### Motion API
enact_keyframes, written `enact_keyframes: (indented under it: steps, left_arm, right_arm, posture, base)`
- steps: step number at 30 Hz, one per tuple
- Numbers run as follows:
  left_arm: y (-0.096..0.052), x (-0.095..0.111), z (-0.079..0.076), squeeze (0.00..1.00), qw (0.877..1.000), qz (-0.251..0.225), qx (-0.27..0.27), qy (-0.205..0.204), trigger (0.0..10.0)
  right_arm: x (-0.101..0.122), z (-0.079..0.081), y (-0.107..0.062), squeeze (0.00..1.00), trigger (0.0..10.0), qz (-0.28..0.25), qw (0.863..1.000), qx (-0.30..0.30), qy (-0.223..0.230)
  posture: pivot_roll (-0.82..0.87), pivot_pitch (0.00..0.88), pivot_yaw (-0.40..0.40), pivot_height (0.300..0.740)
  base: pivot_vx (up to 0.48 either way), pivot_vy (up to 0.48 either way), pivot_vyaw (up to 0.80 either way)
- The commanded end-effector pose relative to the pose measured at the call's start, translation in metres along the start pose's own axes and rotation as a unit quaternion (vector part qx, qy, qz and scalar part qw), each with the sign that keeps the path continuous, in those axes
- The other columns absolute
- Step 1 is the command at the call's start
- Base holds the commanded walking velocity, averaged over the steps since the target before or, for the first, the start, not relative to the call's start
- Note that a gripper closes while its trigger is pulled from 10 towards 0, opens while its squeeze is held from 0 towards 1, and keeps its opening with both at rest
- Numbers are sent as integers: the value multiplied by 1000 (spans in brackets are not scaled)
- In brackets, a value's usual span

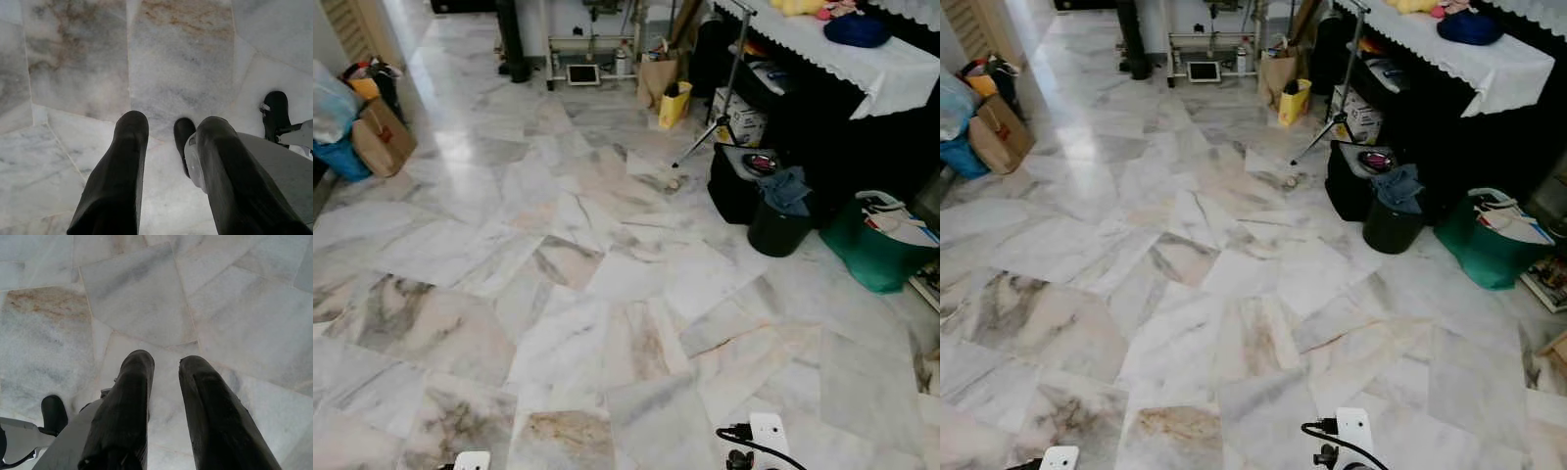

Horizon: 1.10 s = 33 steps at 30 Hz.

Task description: Hang keys on a hook

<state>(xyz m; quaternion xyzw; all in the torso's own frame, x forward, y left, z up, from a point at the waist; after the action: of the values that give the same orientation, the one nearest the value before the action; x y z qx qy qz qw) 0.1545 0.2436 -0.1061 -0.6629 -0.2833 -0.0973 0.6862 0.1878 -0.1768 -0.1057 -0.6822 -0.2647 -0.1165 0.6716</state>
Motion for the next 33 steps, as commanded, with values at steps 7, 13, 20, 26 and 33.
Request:
enact_keyframes:
  steps: [7,13,20,26,33]
  left_arm:
    - [0,-8,-4,0,1000,15,0,1,10000]
    - [1,-8,-10,0,1000,15,-4,0,10000]
    - [2,-4,-11,0,1000,13,-5,2,10000]
    - [2,-3,-10,0,1000,10,-3,0,10000]
    - [2,0,-7,0,1000,8,0,2,10000]
  right_arm:
    - [-7,-3,-1,0,10000,12,1000,-11,-2]
    - [-9,-3,-1,0,10000,13,1000,-12,-3]
    - [-8,-2,-1,0,10000,13,1000,-12,-3]
    - [-7,-3,-1,0,10000,12,1000,-14,-4]
    - [-2,-4,0,0,10000,8,1000,-18,-1]
  posture:
    - [51,0,-27,740]
    - [50,0,-29,740]
    - [53,0,-31,740]
    - [63,0,-42,740]
    - [75,0,-34,740]
  base:
    - [0,-137,-738]
    - [0,0,-738]
    - [0,0,-739]
    - [0,0,-740]
    - [0,0,-738]
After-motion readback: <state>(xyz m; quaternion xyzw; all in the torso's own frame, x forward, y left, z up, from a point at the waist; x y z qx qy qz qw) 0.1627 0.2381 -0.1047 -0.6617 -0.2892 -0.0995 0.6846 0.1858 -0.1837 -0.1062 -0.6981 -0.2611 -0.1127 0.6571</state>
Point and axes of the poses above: a point about 5 cm out from each wrist's last joint towards the gripper, its own y axis pointing out of the wrist towards the gripper, its own x axis along the axis of the wrist's last joint, z = x × y, the point moved 2 cm from there along y, pointing out of the wrist towards the gripper, and after that the axes turned 15 degrees about -y, right-handed, at the moved point
